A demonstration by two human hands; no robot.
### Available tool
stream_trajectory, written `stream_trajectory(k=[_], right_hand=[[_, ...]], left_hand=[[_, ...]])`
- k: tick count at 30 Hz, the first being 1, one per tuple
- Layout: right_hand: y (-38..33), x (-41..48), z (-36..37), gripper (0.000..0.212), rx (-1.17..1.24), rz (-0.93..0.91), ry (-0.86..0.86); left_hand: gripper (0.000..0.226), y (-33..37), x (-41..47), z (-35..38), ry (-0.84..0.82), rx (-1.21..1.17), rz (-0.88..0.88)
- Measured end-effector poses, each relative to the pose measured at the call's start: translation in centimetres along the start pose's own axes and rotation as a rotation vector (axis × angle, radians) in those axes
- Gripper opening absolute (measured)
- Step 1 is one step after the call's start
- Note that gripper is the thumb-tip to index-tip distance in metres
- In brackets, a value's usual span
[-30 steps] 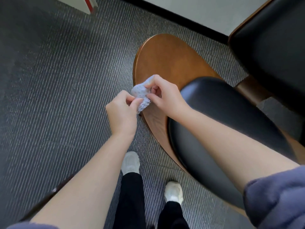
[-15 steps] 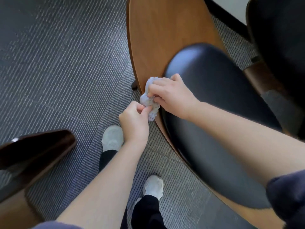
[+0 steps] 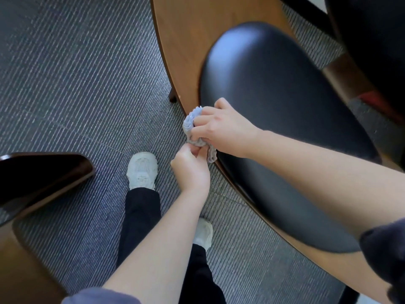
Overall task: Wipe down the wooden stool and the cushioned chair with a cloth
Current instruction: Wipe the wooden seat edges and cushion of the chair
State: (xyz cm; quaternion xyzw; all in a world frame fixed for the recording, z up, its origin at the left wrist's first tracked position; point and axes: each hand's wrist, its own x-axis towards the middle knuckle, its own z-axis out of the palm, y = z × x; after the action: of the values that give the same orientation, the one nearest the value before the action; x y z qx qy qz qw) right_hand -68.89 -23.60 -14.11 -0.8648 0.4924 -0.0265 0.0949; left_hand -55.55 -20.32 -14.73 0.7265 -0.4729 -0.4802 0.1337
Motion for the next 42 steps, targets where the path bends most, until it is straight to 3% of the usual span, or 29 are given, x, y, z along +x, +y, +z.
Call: stream_trajectory(k=[8,14,19,28,42], right_hand=[[-1.0,-2.1,0.4,0.023,-0.047,-0.018,-0.035],[-2.0,-3.1,0.6,0.027,-0.11,-0.019,-0.06],[-2.0,-3.1,0.8,0.021,-0.088,-0.002,-0.06],[-0.9,-0.8,0.6,0.009,-0.058,0.071,0.042],[3.8,7.6,-3.6,0.019,0.109,0.275,0.114]], left_hand=[[0.02,-2.3,-1.7,1.6,-0.018,-0.083,-0.031],[0.03,-2.9,-3.2,2.1,-0.021,-0.117,-0.079],[0.021,-2.9,-3.2,2.1,-0.026,-0.119,-0.088],[0.028,-1.5,-0.6,0.4,-0.027,-0.137,-0.004],[0.022,6.0,7.5,-4.7,0.029,-0.036,0.143]])
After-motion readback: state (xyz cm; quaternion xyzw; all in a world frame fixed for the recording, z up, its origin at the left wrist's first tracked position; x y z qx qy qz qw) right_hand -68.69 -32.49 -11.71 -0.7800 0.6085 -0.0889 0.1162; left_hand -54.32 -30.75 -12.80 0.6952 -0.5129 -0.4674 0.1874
